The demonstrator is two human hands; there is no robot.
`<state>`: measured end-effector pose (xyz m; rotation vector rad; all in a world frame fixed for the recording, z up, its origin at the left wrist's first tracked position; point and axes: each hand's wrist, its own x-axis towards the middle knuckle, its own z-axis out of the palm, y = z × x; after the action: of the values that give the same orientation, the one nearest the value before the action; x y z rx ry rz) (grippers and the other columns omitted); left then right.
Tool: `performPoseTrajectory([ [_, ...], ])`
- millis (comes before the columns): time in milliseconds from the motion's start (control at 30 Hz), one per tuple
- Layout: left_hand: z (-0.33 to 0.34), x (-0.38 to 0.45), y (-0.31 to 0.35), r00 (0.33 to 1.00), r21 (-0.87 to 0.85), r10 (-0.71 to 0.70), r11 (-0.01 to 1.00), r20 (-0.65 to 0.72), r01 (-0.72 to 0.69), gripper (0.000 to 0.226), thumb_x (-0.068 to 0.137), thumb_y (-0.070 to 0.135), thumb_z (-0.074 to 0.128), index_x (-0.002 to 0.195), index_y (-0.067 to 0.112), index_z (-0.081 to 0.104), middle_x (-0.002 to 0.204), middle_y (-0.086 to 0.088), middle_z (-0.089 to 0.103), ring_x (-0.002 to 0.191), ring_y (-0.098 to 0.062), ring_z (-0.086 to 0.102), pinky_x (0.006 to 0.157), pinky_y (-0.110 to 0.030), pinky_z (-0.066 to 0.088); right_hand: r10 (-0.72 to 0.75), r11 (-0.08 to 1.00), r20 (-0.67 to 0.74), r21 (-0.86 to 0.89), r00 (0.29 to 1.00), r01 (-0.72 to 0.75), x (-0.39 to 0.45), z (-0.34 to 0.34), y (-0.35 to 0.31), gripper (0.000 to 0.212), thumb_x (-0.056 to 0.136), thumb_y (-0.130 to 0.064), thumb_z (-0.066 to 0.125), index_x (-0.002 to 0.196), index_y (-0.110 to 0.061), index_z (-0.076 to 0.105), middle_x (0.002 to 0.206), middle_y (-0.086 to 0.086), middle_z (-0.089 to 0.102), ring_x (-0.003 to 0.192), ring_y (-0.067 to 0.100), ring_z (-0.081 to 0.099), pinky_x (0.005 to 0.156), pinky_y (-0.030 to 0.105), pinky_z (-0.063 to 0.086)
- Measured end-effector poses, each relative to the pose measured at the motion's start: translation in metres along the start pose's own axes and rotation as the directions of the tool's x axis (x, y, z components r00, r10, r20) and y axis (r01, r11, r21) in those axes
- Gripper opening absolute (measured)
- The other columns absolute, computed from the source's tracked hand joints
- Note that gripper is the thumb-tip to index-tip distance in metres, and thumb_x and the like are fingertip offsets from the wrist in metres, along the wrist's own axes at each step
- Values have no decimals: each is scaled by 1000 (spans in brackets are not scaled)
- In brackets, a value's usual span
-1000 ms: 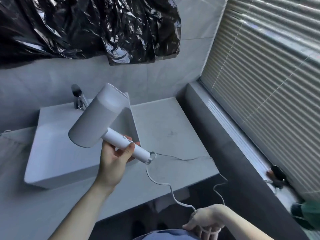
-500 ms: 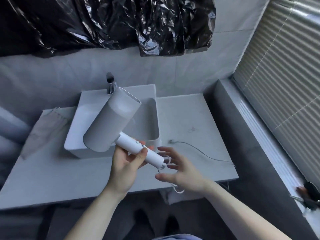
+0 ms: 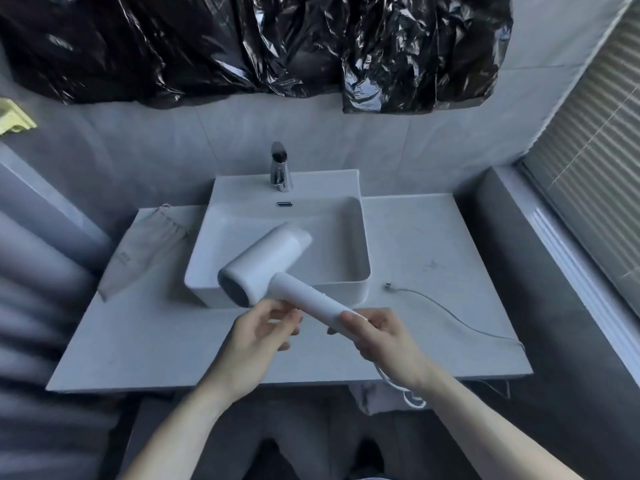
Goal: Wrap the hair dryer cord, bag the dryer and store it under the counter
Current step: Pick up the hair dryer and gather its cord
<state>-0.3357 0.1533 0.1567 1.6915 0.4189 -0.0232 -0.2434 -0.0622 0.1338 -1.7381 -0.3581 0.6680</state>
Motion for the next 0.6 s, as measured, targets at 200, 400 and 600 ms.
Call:
performPoseTrajectory([
  [200,-107,9,9,989,168,145,976,-9,-141,19,91,35,83,106,23,79,99,1,81,96,-14,76,88,-34,57,87,983,-81,-154,993,-99,7,39,1,45,90,-52,60,84,-15,83,54,-16,40,57,6,36,57,17,32],
  [400,-175,72,-24,984,129,-3,991,180,-21,55,84,50,73,136,36,63,128,23,72,128,-6,65,84,-11,51,64,987,-56,-145,996,-72,11,89,-8,51,93,-41,63,84,8,72,60,-8,24,55,12,22,53,20,19],
  [600,-202,57,-58,863,129,114,971,493,-202,91,72,50,85,155,49,46,166,22,44,149,-2,46,115,-30,45,147,987,-53,74,988,-143,3,111,-17,48,94,-44,59,74,-6,79,62,7,18,57,22,15,51,29,15],
])
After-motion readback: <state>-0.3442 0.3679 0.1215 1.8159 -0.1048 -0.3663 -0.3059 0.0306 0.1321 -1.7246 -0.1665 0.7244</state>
